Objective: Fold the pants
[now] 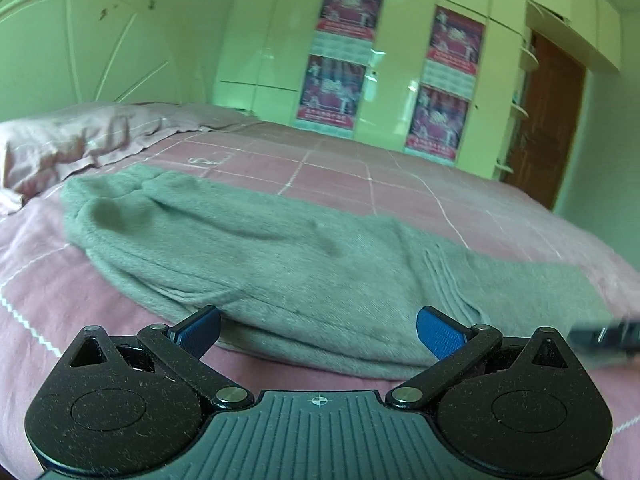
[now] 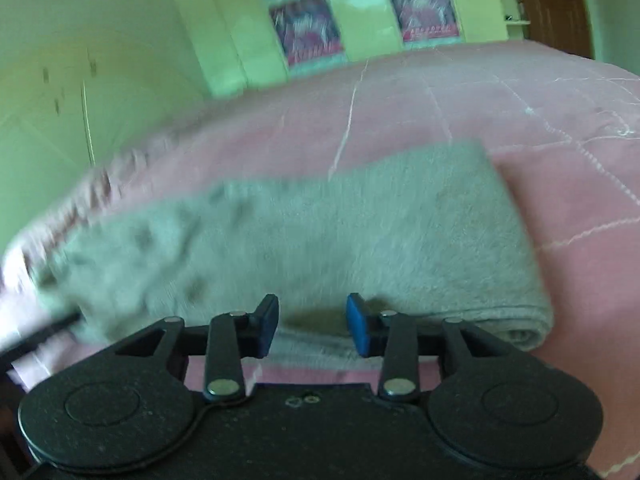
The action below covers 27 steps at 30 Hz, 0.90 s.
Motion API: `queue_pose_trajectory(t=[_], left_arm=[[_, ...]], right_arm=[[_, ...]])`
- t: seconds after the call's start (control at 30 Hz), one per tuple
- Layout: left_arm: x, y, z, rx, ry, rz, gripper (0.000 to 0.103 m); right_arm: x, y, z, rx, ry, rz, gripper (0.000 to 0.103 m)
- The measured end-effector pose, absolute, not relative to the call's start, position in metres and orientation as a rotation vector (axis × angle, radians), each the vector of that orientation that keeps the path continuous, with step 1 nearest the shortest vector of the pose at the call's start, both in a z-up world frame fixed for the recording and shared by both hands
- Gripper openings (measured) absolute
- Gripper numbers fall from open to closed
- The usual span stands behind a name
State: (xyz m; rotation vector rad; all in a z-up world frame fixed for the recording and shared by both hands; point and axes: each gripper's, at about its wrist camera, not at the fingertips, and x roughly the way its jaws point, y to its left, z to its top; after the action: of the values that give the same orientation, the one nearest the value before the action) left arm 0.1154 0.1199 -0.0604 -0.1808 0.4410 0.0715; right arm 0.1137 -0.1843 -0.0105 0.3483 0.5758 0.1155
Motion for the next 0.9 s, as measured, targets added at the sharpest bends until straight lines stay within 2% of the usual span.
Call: queue_pose_trajectory(t=[0.1,0.17,0.2,0.23,0.33,0.4,0.53,0.57,0.6,0.63,0.77,0.8,0.83,0.87,0.9], left_arm=[[0.111,0.117,-0.056,-0.167,0.428,0.071,0.103],[0.110,0.115,-0.057,-0.173,0.442,0.083,0.103],[0.111,0.113,-0.058,-0.173,0.456,0.088,0.103],[0.112,0.112,-0.059,-0.172,0.466,0.091,0.103],[0.107,0.101,-0.048,-0.193,0.425,0.068,0.103],[0.112,0.089,-0.038,-0.218,0.388,0.007,0.103],[0.148,0.058,-0.039,-0.294,0.513,-0.111,0.103],[0.155,0.051,-0.043,-0.300,0.553,-0.115,0.099],[0.163,0.043,-0.046,-0.297,0.598,-0.118,0.083],[0.169,0.038,-0.049,-0.303,0.631,-0.122,0.078],[0.181,0.031,-0.059,-0.369,0.692,-0.124,0.075],[0.183,0.030,-0.059,-0.376,0.702,-0.124,0.066],[0.186,0.029,-0.058,-0.381,0.712,-0.141,0.054],[0.189,0.027,-0.057,-0.376,0.727,-0.134,0.048],[0.190,0.026,-0.058,-0.372,0.731,-0.132,0.047]], right_arm=[[0.090,-0.213,0.010,0.393,0.397,0.026,0.034],[0.097,-0.231,-0.003,0.422,0.450,0.014,0.035],[0.114,-0.237,-0.024,0.424,0.614,0.020,0.036],[0.117,-0.239,-0.035,0.407,0.660,0.032,0.035],[0.093,-0.253,-0.027,0.475,0.523,0.044,0.037],[0.085,-0.262,-0.025,0.498,0.468,0.009,0.043],[0.081,-0.279,-0.027,0.540,0.451,-0.015,0.044],[0.079,-0.283,-0.027,0.548,0.445,-0.020,0.045],[0.077,-0.285,-0.027,0.552,0.438,-0.020,0.046],[0.078,-0.283,-0.027,0.553,0.426,-0.017,0.046],[0.080,-0.282,-0.028,0.553,0.407,-0.013,0.049],[0.081,-0.283,-0.029,0.560,0.409,-0.008,0.050],[0.081,-0.283,-0.030,0.565,0.412,-0.004,0.050],[0.082,-0.284,-0.030,0.566,0.414,-0.001,0.050],[0.082,-0.282,-0.030,0.564,0.413,0.003,0.050]])
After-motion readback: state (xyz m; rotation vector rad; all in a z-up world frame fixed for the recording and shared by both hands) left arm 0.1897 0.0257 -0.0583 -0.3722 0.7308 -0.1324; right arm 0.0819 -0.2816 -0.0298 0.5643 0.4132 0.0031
